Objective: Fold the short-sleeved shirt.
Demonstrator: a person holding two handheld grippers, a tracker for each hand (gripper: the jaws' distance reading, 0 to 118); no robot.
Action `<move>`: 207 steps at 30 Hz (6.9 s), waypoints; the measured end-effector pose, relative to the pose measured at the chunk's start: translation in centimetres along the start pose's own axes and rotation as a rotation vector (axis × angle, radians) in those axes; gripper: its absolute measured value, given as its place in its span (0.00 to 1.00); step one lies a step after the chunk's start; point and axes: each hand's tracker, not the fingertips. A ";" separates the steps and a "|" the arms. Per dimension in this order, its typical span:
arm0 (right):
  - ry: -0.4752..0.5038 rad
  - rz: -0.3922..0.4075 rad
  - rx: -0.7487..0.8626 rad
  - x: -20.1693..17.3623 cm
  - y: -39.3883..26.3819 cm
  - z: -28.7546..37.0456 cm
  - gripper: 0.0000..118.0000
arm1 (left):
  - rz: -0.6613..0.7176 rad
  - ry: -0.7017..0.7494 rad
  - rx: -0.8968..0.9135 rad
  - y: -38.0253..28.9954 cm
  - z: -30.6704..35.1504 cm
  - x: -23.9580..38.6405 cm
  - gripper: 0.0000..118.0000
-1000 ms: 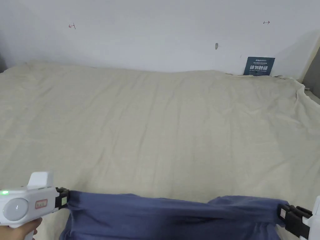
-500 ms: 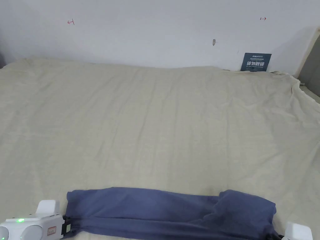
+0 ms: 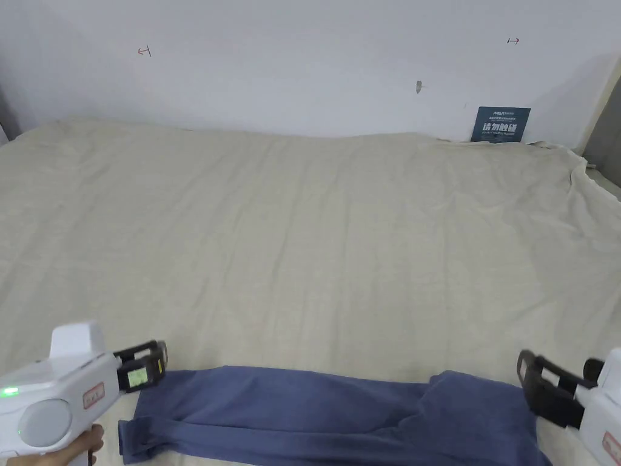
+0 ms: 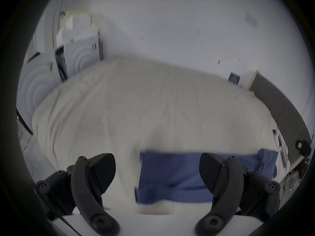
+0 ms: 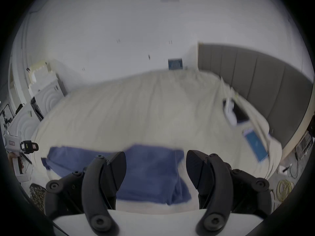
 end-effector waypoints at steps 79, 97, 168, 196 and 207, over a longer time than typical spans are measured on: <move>-0.100 0.108 0.136 -4.8 4.1 0.7 0.00 | 0.016 -0.431 -0.550 -2.4 -13.4 -7.1 0.05; -0.075 0.086 0.158 -3.3 3.7 1.0 0.00 | 0.061 -0.202 -0.580 1.3 -11.8 -11.3 0.04; -0.073 0.041 0.147 -0.8 2.9 3.1 0.00 | -0.202 -0.317 -0.314 -9.0 -9.3 13.5 0.00; -0.129 0.019 0.123 1.9 1.8 3.8 0.00 | -0.380 -0.487 -0.360 -13.3 -7.5 24.1 0.00; -0.117 0.027 0.137 1.4 2.4 3.9 0.00 | -0.184 -0.599 -0.302 -8.2 -5.3 20.8 0.00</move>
